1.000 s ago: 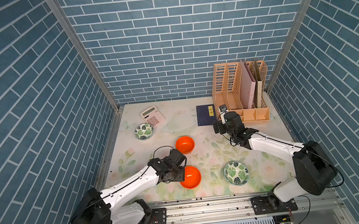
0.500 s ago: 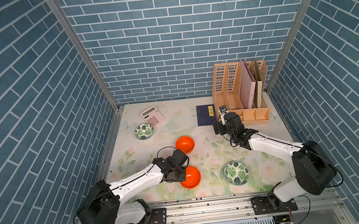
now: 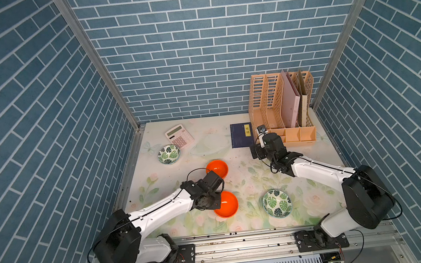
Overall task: Stack the bowls
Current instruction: Pick up the bowl from the center of the board, then place the bowl on the bowl.
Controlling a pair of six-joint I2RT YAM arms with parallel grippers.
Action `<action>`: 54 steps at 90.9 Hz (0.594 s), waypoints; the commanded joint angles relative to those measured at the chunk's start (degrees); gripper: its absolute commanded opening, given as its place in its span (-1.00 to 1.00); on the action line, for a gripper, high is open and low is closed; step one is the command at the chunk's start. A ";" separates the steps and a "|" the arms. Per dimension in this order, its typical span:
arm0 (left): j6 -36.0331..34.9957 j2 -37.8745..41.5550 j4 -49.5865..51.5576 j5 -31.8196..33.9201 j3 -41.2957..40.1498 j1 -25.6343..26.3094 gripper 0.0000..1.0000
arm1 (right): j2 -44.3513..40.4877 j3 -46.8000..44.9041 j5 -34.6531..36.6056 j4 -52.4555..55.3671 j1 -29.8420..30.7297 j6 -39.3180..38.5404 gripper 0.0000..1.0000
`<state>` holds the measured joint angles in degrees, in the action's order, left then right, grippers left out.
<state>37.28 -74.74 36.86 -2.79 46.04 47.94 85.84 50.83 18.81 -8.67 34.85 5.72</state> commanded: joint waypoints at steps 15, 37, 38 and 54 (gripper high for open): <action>-6.67 -0.14 7.57 3.54 14.57 -6.75 -0.85 | 0.33 -0.38 0.55 -0.82 0.30 -0.08 0.99; -12.79 -6.11 2.94 0.64 19.91 -17.48 -0.84 | 1.01 0.07 -0.16 -0.99 0.26 0.17 0.99; -12.99 -6.56 2.60 0.44 19.98 -17.73 -0.85 | 1.00 0.11 -0.17 -0.95 0.28 0.17 0.99; -14.92 -12.61 0.05 -2.46 21.55 -20.26 -0.84 | 0.75 -0.13 -0.12 -0.76 0.26 0.17 0.99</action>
<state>25.26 -84.86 38.79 -2.50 65.87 28.88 86.28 50.83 18.61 -8.95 34.85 5.72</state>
